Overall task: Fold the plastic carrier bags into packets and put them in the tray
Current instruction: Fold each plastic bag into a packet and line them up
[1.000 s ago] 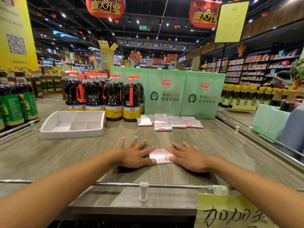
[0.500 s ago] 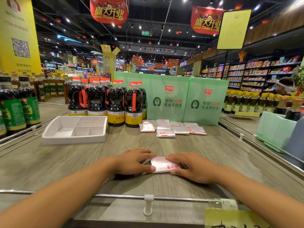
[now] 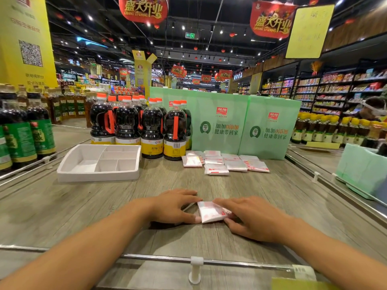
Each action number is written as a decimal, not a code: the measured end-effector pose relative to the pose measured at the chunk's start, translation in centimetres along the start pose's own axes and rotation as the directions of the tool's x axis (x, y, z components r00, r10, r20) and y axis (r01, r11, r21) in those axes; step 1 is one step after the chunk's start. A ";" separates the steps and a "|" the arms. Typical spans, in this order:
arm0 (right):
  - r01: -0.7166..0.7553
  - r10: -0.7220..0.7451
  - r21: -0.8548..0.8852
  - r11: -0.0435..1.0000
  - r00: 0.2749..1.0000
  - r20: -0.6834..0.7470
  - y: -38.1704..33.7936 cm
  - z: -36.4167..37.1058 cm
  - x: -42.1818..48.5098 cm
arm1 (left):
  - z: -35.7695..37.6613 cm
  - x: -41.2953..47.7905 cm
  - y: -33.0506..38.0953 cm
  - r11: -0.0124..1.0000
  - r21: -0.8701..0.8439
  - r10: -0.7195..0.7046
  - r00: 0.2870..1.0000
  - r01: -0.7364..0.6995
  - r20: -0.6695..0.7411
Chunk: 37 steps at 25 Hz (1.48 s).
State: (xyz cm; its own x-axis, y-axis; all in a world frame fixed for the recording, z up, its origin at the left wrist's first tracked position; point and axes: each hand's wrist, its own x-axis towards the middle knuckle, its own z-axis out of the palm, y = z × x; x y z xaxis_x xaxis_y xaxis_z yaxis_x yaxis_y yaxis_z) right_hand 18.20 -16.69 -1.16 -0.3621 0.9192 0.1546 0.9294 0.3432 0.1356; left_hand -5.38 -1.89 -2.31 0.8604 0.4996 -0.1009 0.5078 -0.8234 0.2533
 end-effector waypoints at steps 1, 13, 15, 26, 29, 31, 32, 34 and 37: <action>0.008 -0.008 0.000 1.000 1.000 0.001 -0.1 0.0 0.1 | 0.0 0.0 -0.1 1.000 0.000 0.003 1.000 -0.003 -0.010; 0.046 -0.052 -0.041 0.998 0.987 -0.155 1.0 0.4 1.0 | -0.5 0.5 -1.3 0.996 0.087 -0.027 0.995 0.035 -0.094; 0.057 -0.068 -0.054 0.997 0.975 -0.212 1.5 0.4 1.6 | -1.6 0.9 -2.1 0.988 0.147 -0.035 0.997 0.044 -0.068; 0.010 -0.050 -0.132 0.991 0.952 -0.301 8.6 2.6 13.1 | -0.5 2.1 -6.2 0.992 0.073 -0.100 0.992 0.105 -0.070; -0.021 -0.003 -0.092 0.995 0.967 -0.255 9.9 4.1 16.3 | -0.3 2.0 -6.7 0.990 0.078 -0.113 0.990 0.120 -0.089; -0.059 0.039 -0.081 0.995 0.971 -0.236 10.2 5.0 17.6 | -0.3 2.0 -6.7 0.988 0.093 -0.117 0.989 0.126 -0.096; -0.073 0.055 -0.071 0.995 0.973 -0.223 10.1 5.5 18.1 | -0.3 2.1 -6.6 0.987 0.100 -0.119 0.988 0.128 -0.099; -0.096 0.087 -0.050 0.994 0.984 -0.158 10.1 6.5 18.9 | -0.1 2.1 -6.7 0.986 0.108 -0.118 0.988 0.129 -0.102; -0.146 0.146 -0.005 0.989 0.989 0.000 10.1 7.0 19.6 | -0.1 1.9 -6.7 0.988 0.087 -0.118 0.989 0.126 -0.093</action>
State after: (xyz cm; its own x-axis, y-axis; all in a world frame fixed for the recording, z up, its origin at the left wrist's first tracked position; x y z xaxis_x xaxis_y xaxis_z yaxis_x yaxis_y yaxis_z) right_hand 20.99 6.13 -3.65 -0.2222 0.9596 0.1725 0.9720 0.2042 0.1160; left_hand -7.12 4.59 -4.10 0.7864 0.6164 -0.0400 0.6144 -0.7738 0.1539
